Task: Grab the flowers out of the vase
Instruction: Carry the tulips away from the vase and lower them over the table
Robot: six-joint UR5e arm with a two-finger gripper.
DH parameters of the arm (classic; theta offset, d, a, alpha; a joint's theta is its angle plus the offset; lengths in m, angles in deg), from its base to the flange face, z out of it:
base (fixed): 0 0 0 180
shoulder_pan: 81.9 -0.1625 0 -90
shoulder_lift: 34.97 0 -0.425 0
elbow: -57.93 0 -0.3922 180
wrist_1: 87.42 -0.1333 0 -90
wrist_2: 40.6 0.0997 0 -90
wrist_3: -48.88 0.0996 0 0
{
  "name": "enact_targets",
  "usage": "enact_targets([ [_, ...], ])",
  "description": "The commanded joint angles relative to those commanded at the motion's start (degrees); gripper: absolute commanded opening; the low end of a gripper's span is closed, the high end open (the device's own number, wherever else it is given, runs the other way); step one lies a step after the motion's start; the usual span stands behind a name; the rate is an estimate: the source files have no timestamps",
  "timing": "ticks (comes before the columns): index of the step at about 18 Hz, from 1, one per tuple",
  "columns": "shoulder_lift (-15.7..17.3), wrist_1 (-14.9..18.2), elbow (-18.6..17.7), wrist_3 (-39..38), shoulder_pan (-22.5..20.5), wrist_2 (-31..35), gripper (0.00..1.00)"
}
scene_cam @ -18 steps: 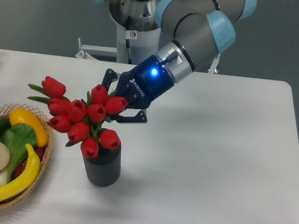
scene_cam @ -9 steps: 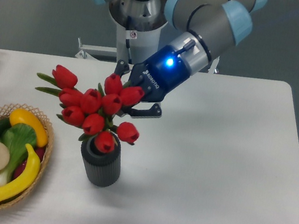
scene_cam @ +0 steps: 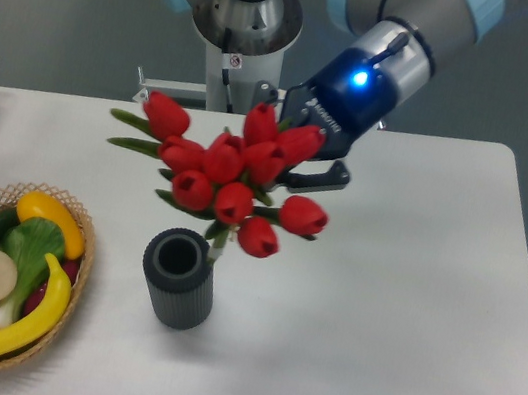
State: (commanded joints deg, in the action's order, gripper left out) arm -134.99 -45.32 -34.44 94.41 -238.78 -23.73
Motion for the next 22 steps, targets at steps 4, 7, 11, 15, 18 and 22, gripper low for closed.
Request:
enact_targets([
  [4, 1.14, 0.18, -0.26, 1.23, -0.01, 17.97, 0.08],
  [7, 0.97, 0.18, -1.58, 3.07, 0.87, 26.78, 0.08],
  [11, -1.13, 0.18, -1.5, 4.74, 2.63, 35.59, 0.08],
  [15, -4.56, 0.88, 0.09, 8.26, 2.55, 44.35, 0.08],
  [18, -8.34, 1.75, 0.35, 10.81, 2.72, 54.47, 0.11],
  [22, -10.81, 4.99, 4.13, 10.9, 6.32, 63.43, 0.15],
])
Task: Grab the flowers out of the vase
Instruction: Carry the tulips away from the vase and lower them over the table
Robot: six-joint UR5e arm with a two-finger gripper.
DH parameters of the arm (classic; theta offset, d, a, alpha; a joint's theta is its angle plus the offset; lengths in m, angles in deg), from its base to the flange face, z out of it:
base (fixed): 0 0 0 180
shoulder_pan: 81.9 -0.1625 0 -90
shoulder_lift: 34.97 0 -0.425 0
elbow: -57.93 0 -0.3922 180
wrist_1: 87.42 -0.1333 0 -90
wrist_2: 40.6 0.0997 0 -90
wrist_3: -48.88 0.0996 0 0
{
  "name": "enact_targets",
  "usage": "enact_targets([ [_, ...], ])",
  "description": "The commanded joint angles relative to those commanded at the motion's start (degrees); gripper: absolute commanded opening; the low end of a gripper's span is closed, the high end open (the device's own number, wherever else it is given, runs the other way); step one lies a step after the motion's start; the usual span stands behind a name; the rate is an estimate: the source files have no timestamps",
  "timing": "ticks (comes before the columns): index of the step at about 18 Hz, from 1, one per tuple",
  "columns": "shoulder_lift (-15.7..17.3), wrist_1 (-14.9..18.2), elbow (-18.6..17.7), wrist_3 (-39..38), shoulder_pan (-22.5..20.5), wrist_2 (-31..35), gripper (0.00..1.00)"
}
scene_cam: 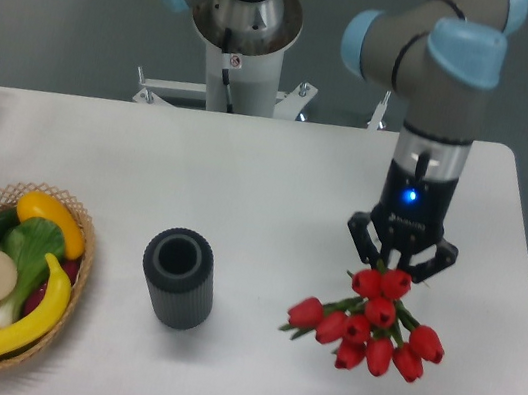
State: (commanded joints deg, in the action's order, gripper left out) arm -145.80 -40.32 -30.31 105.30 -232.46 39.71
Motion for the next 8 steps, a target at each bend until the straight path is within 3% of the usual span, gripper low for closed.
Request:
enact_targets([
  [3, -1.58, 3.44, 0.18, 0.18, 2.73, 6.78, 0.15],
  [8, -3.43, 3.97, 1.32, -0.09, 4.23, 9.33, 0.14],
])
